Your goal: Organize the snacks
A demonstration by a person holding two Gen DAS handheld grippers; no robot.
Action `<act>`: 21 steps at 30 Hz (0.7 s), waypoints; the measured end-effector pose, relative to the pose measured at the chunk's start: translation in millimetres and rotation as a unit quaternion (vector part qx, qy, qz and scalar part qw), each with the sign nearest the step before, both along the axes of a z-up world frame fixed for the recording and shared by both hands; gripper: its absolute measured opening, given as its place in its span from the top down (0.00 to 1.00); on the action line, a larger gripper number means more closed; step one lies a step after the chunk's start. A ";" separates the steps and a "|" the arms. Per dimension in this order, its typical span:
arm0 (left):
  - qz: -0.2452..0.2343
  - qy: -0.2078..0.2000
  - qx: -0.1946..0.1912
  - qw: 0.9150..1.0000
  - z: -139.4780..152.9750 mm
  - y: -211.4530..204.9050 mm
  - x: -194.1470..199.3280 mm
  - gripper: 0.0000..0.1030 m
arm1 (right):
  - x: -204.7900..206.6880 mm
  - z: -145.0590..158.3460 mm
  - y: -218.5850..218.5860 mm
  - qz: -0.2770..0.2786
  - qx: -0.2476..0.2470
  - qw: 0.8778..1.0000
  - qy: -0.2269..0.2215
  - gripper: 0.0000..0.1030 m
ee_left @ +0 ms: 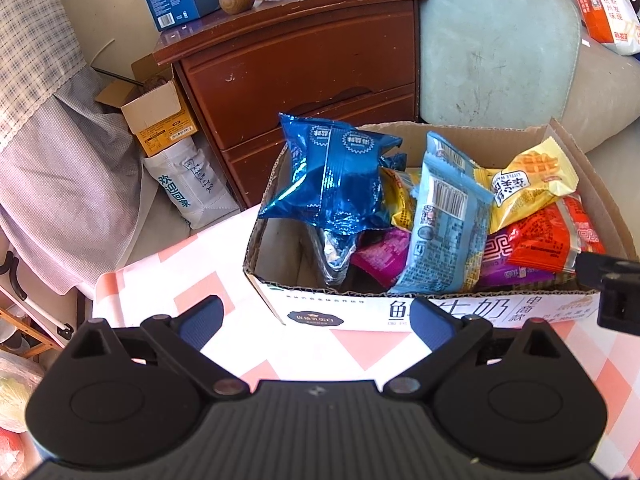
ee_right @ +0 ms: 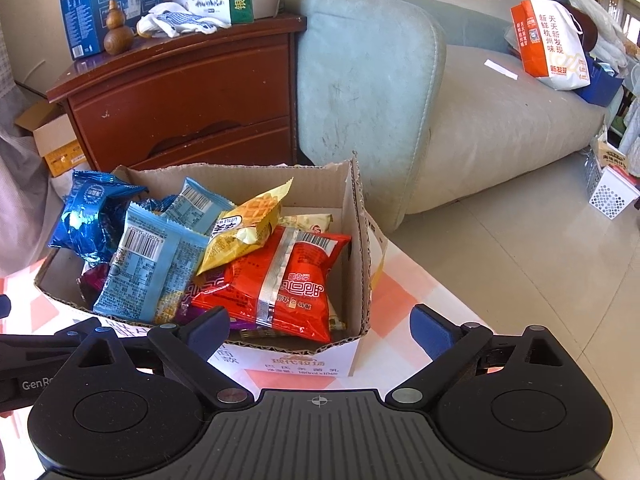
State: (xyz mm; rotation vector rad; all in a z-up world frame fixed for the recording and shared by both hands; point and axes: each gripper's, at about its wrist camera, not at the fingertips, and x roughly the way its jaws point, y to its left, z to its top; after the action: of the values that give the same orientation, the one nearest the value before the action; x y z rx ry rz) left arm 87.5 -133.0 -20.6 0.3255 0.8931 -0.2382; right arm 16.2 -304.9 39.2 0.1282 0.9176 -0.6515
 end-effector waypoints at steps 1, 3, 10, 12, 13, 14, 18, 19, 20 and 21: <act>0.001 0.000 0.001 1.000 -0.2 0.2 0.4 0.04 | 0.4 -0.7 0.0 0.000 0.000 1.000 0.002 0.05; 0.000 0.000 0.002 1.000 -0.1 -0.1 0.7 0.04 | 1.0 -1.9 0.4 0.001 0.000 1.000 0.005 0.05; -0.007 -0.004 0.005 1.000 1.2 -4.5 -2.5 0.04 | 3.0 -4.2 5.1 0.010 -0.003 1.000 0.011 0.05; -0.010 -0.006 0.006 1.000 1.6 -5.6 -3.6 0.03 | 3.2 -4.1 5.4 0.013 -0.003 1.000 0.012 0.05; -0.011 -0.007 0.007 1.000 2.5 -5.9 -4.2 0.03 | 3.2 -4.2 5.7 0.014 -0.003 1.000 0.012 0.05; -0.011 -0.007 0.008 1.000 2.8 -6.4 -4.8 0.03 | 3.2 -4.2 6.2 0.014 -0.003 1.000 0.012 0.05; -0.013 -0.010 0.010 1.000 3.6 -7.1 -5.9 0.03 | 3.1 -3.6 7.0 0.017 -0.003 1.000 0.011 0.05; -0.013 -0.010 0.010 1.000 3.8 -7.0 -5.9 0.03 | 3.0 -3.5 7.3 0.018 -0.003 1.000 0.012 0.05; -0.013 -0.010 0.010 1.000 3.8 -6.8 -5.7 0.03 | 3.4 -3.5 7.6 0.019 -0.003 1.000 0.012 0.05; -0.013 -0.010 0.010 1.000 3.9 -7.0 -5.8 0.03 | 3.4 -3.5 7.9 0.020 -0.003 1.000 0.012 0.05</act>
State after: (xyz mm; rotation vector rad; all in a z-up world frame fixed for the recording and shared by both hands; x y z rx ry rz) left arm 81.7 -139.9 -16.6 0.3565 0.8714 -0.2493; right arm 19.6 -297.0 35.7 0.0979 0.9392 -0.6203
